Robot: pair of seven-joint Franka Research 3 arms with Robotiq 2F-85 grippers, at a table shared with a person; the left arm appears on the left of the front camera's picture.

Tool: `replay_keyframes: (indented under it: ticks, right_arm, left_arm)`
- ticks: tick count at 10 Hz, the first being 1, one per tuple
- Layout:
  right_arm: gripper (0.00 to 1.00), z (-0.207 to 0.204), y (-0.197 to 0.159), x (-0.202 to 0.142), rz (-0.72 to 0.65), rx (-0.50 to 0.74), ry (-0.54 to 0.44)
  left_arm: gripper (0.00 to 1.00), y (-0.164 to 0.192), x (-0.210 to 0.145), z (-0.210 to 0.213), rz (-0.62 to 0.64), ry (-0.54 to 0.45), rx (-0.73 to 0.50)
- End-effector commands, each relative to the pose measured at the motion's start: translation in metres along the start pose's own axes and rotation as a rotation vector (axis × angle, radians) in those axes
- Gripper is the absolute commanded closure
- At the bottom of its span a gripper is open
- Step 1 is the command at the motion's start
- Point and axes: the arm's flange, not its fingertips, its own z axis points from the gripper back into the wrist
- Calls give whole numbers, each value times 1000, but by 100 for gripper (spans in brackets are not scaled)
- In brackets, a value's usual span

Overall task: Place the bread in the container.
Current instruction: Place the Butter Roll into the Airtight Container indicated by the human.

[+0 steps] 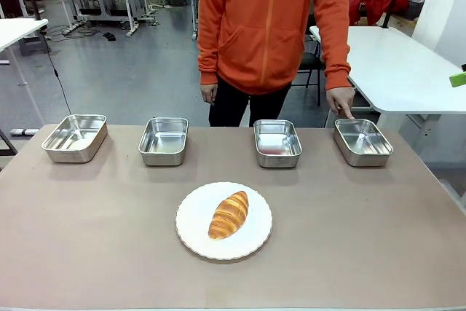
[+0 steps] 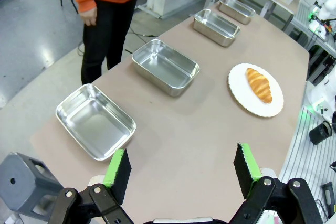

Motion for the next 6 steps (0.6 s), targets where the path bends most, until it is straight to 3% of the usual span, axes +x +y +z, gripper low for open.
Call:
replay_keyframes:
  ticks: [1,3,6]
  right_arm:
    - [0,1,12,22,-22,-20,6]
    - [0,-11,51,76,-116,-55,28]
    - [0,-54,137,139,-298,-200,204]
  left_arm:
    - [0,-2,1,1,-7,-15,-6]
    - [0,-2,1,1,-7,-15,-6]
    - [0,-2,1,1,-7,-15,-6]
